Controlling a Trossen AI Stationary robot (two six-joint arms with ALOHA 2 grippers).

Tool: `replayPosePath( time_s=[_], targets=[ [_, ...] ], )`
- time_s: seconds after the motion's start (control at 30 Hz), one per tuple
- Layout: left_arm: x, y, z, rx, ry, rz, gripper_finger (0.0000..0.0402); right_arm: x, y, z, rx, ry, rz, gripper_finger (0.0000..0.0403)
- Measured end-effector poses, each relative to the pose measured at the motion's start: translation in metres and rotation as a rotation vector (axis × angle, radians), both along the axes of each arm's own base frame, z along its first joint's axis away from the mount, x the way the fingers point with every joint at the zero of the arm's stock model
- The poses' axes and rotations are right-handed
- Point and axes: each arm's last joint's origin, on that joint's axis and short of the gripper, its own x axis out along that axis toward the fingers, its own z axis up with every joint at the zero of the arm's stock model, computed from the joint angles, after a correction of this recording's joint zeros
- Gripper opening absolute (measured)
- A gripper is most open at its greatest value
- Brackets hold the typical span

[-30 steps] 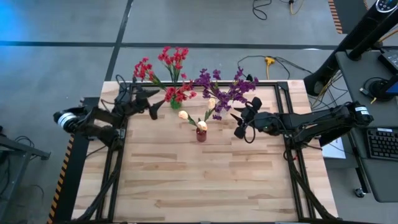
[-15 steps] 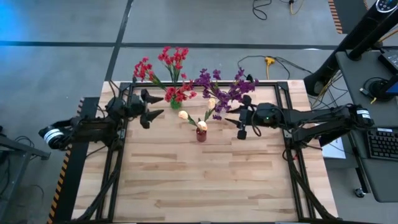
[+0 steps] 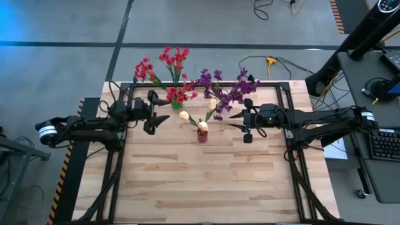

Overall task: Sort flowers into vase by color
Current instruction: Return to Home Position

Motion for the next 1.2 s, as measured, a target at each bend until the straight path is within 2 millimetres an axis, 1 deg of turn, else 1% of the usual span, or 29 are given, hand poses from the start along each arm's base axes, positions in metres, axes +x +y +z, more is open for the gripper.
replayPosePath(
  time_s=[0.17, 0.33, 0.5, 0.6, 0.67, 0.8, 0.87, 0.97, 1.1, 1.2],
  targets=[
    [-0.001, -0.013, 0.006, 0.003, -0.032, -0.046, 0.0285, -0.004, 0.000, -0.009, 0.010, 0.025, -0.003, 0.0128],
    [-0.004, -0.022, 0.011, -0.031, -0.041, -0.025, 0.0285, -0.005, 0.001, -0.013, 0.028, 0.033, -0.009, 0.0128],
    [0.000, -0.044, 0.015, -0.064, -0.026, -0.095, 0.0285, -0.005, 0.001, -0.013, 0.038, 0.030, 0.013, 0.0128],
    [0.007, -0.060, 0.023, -0.073, 0.035, -0.082, 0.0285, -0.006, 0.001, -0.012, 0.034, 0.022, 0.015, 0.0128],
    [0.013, -0.071, 0.031, -0.059, 0.113, -0.059, 0.0285, -0.006, 0.002, -0.012, 0.031, 0.022, 0.016, 0.0128],
    [0.017, -0.091, 0.058, 0.033, 0.276, -0.071, 0.0285, -0.008, 0.002, -0.010, 0.022, 0.016, 0.029, 0.0128],
    [0.015, -0.098, 0.067, 0.066, 0.374, -0.054, 0.0282, -0.010, 0.003, -0.011, 0.028, 0.014, 0.075, 0.0128],
    [0.007, -0.103, 0.073, 0.083, 0.469, 0.029, 0.0270, -0.014, 0.005, -0.009, 0.041, -0.007, 0.121, 0.0128],
    [-0.007, -0.105, 0.076, 0.102, 0.456, 0.047, 0.0237, -0.028, 0.007, -0.009, 0.024, -0.045, 0.127, 0.0128],
    [-0.017, -0.104, 0.068, 0.119, 0.422, 0.041, 0.0204, -0.040, 0.008, -0.007, 0.015, -0.100, 0.140, 0.0128]
  ],
)
